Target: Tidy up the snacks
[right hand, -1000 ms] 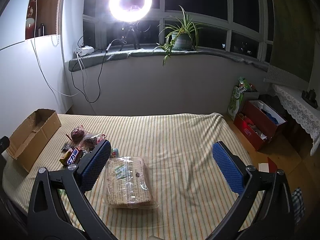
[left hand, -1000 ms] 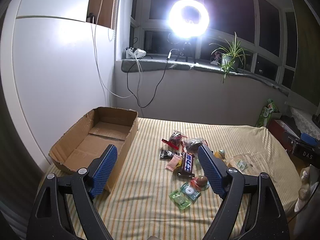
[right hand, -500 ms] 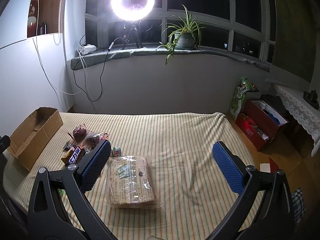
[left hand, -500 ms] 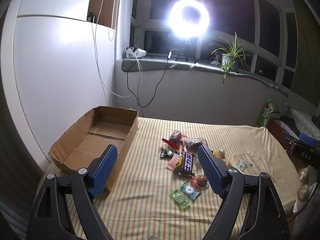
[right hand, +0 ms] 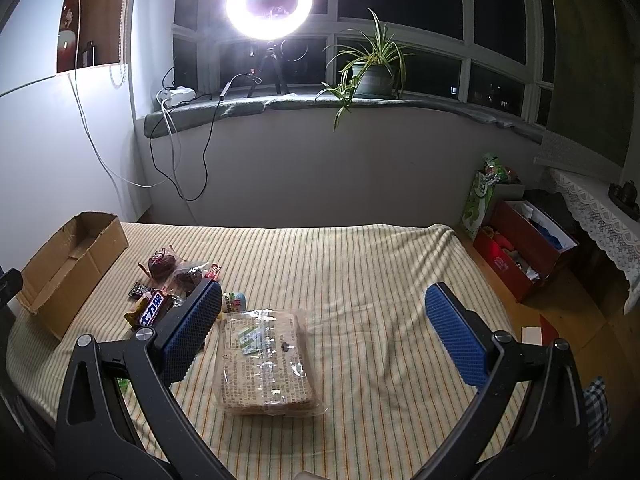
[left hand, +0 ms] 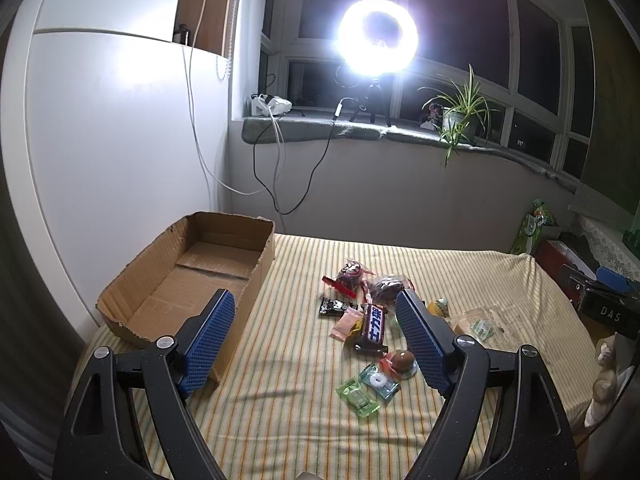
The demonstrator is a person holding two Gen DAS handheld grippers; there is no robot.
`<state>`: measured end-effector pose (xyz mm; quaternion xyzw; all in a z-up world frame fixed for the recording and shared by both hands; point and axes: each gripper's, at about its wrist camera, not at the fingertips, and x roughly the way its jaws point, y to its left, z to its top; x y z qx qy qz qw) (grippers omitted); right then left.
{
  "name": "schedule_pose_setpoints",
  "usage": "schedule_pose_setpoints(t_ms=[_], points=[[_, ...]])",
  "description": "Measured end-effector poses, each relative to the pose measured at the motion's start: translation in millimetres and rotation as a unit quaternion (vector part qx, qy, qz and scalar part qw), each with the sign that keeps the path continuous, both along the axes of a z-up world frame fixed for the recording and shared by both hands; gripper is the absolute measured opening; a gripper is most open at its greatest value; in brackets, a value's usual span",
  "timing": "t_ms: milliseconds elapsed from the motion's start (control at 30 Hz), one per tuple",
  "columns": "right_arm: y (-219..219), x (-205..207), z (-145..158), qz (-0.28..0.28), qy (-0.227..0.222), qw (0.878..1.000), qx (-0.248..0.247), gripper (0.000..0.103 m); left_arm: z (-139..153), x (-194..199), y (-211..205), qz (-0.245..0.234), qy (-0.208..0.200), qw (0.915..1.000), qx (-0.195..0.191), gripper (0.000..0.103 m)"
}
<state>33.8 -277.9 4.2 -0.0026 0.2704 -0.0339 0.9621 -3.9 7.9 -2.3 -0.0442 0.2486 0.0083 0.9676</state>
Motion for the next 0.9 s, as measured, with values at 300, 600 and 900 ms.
schedule_pose_setpoints(t_ms=[300,600,900], points=[[1.9,-0.3,-1.0,0.001,0.0,1.0,-0.001,0.103,0.3,-0.3,-1.2,-0.002,0.0,1.0,0.0,0.083],[1.4,-0.2,-1.2,0.002,0.0,1.0,-0.001,0.103,1.0,1.0,-3.1,-0.004,0.0,1.0,-0.002,0.083],[2.0,-0.6,-5.7,0.005,0.005,1.0,0.0,0.103,0.3,1.1,-4.2,-0.006,0.002,1.0,-0.002,0.083]])
